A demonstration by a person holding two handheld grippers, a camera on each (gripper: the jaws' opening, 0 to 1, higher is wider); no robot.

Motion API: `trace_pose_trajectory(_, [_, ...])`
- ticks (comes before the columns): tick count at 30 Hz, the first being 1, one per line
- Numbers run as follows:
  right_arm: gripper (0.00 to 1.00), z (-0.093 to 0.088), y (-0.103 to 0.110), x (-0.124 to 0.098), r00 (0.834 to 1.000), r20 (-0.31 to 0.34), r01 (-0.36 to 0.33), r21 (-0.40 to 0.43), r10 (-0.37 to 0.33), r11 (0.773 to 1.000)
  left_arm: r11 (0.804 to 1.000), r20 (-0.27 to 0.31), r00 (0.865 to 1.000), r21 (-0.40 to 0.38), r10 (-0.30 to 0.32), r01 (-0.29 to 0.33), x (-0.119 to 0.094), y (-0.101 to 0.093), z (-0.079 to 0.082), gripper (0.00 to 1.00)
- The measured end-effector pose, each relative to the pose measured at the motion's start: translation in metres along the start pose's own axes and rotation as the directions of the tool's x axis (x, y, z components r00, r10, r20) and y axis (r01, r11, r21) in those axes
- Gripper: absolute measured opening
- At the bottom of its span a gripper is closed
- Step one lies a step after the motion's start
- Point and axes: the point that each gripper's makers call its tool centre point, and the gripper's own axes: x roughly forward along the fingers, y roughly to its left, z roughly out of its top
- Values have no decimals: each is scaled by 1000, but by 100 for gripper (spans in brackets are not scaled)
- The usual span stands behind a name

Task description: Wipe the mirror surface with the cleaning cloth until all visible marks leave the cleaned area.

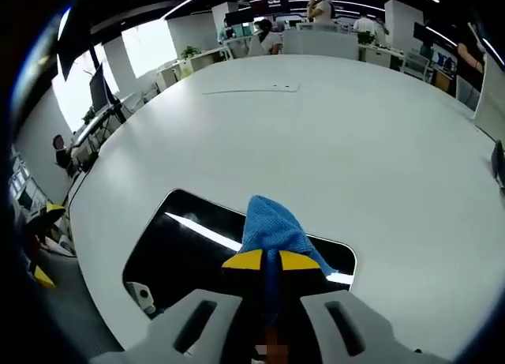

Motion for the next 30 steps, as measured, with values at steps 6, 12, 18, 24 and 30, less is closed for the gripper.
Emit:
trace_pose_trajectory(6, [0,6,16,8,1000,-10,-22,0,22,1000,1000,-13,1000,8,-4,4,2,-1,-3,90])
trace_pose_trajectory(12, [0,13,30,16,999,-20,-39,-5,39,999,1000,-14,1000,-6,-10,10,3,-1,-4,94])
trace_pose_trajectory(18, [0,18,44,23,998,-29,-56,-9,56,998,1000,-14,1000,-6,-11,10,4,-1,-5,94])
trace_pose_trajectory(24, [0,24,60,32,997,-39,-73,-28,72,997,1000,-13,1000,-5,-9,9,4,0,-6,94])
trace_pose_trajectory(30, [0,30,82,40,995,-44,-95,-45,93,994,1000,1,1000,-13,-26,26,6,-3,-6,99])
